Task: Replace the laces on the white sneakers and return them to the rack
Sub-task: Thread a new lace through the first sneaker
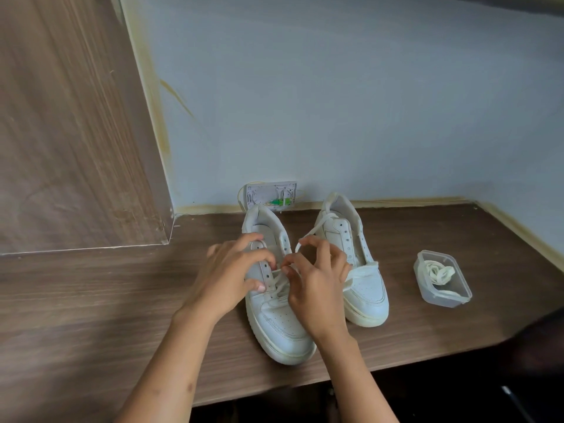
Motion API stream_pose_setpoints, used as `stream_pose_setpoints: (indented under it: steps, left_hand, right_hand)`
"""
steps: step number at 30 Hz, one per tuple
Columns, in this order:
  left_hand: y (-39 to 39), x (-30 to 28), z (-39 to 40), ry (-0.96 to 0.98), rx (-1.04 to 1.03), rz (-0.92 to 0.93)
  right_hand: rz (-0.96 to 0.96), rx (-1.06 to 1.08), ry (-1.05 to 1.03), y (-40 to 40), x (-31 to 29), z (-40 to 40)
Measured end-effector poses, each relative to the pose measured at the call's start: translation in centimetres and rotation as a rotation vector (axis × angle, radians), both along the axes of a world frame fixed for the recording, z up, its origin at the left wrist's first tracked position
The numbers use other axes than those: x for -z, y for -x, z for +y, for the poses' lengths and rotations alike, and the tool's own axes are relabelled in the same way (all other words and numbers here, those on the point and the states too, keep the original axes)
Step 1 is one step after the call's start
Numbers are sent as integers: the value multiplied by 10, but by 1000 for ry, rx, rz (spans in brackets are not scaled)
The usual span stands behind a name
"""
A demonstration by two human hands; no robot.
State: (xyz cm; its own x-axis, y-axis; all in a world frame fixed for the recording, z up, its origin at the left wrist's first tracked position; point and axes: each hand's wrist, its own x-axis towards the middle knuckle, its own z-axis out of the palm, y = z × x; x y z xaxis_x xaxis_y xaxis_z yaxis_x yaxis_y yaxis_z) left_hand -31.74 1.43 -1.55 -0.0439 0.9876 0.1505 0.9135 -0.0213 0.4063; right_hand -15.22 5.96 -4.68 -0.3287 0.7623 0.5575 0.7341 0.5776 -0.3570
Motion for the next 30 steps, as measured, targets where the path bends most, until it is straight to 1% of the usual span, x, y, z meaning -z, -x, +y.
stream_pose_setpoints:
  steps: [3, 7, 12, 18, 21, 23, 26, 28, 30]
  left_hand:
    - [2, 3, 2, -40, -11, -11]
    - [4, 6, 2, -57, -13, -40]
    - [6, 7, 3, -87, 0, -61]
    - [5, 9, 3, -95, 8, -83]
    - [6, 6, 2, -101, -1, -148]
    - [7, 5, 2, -114, -6, -211]
    - [8, 6, 3, -108, -15, -199]
    - [9, 7, 3, -105, -27, -159]
    - [10, 8, 2, -118, -22, -128]
  right_hand:
    - [-17, 36, -34, 5, 0, -4]
    - [-49, 43, -19, 10, -1, -7]
    - [55, 10, 167, 15, 4, -4]
    - [89, -45, 317, 19, 7, -5]
    - [131, -53, 341, 17, 4, -7]
    - [205, -85, 386, 12, -1, -8]
    - [287, -54, 383, -4, -3, -14]
    - [248, 22, 351, -15, 0, -23]
    - [170, 51, 283, -19, 6, -38]
